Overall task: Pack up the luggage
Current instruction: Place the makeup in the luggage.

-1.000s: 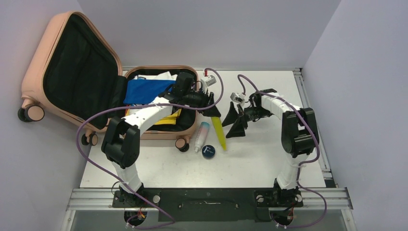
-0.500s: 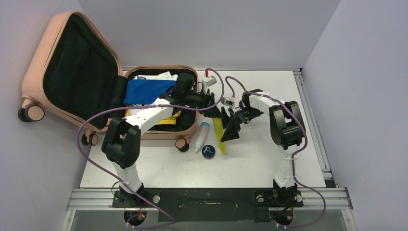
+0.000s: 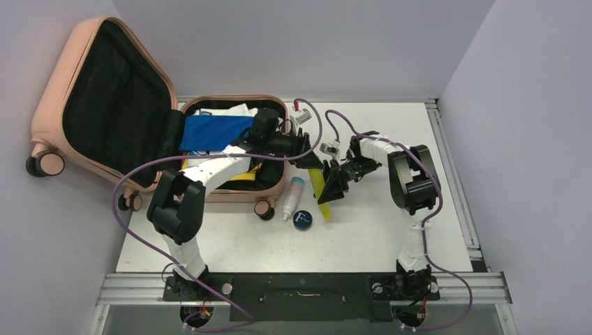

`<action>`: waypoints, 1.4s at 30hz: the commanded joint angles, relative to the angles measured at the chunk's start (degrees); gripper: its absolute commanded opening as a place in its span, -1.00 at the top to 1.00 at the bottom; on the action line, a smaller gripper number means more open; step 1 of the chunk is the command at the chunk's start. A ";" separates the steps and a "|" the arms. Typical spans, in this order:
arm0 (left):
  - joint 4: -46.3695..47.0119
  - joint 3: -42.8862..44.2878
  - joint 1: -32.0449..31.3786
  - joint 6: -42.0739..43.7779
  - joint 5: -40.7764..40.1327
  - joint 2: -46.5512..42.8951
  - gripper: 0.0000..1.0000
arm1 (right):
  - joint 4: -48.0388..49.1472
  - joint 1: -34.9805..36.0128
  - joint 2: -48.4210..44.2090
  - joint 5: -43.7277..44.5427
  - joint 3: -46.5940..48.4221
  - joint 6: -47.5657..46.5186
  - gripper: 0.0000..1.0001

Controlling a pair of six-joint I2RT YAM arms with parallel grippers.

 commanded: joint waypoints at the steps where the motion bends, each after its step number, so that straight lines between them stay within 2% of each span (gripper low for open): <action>1: 4.19 -0.22 1.52 -3.87 -1.29 -1.80 0.25 | 1.40 0.16 -3.68 -5.16 -0.11 -5.34 0.89; 2: 4.80 -0.65 1.69 -4.28 -0.95 -2.15 -0.24 | 1.31 -0.10 -3.86 -5.36 -0.12 -5.17 0.89; 3: 5.72 -1.39 1.86 -4.87 -0.54 -2.57 -0.58 | 1.31 -0.48 -4.16 -5.51 0.19 -4.75 0.89; 4: 7.22 -2.41 1.97 -5.70 0.18 -3.16 -0.85 | 1.35 -0.99 -4.33 -5.52 0.48 -4.00 0.89; 5: 9.18 -4.19 2.20 -6.94 1.17 -3.67 -0.95 | 1.36 -2.01 -4.72 -5.52 1.11 -3.10 0.89; 12: 29.26 -11.66 3.27 -18.69 5.52 -5.43 -0.92 | 1.26 -5.61 -5.58 -5.61 3.55 2.39 0.89; 18: 36.97 -12.54 1.25 -23.45 3.97 -3.50 -0.93 | 1.31 -3.90 -5.32 -5.61 5.38 3.78 0.89; 21: 44.50 -13.52 0.43 -28.60 4.31 -2.14 -0.99 | 1.39 -4.34 -5.70 -5.61 5.26 3.80 0.88; 23: 47.40 -13.65 0.00 -30.43 4.80 -1.35 -0.83 | 1.96 -4.99 -6.05 -5.61 4.80 4.19 0.86; 27: 46.35 -13.02 -1.99 -29.30 5.27 -0.40 -0.63 | 5.43 -5.38 -6.78 -5.61 3.78 8.08 0.83; 33: 41.04 -12.46 -3.79 -24.67 3.57 0.65 -0.61 | 8.46 -5.56 -8.59 -5.61 2.79 11.43 0.83; 42: 31.39 -8.56 -4.48 -18.93 1.18 3.70 -0.45 | 11.17 -5.56 -10.25 -5.63 1.33 14.66 0.84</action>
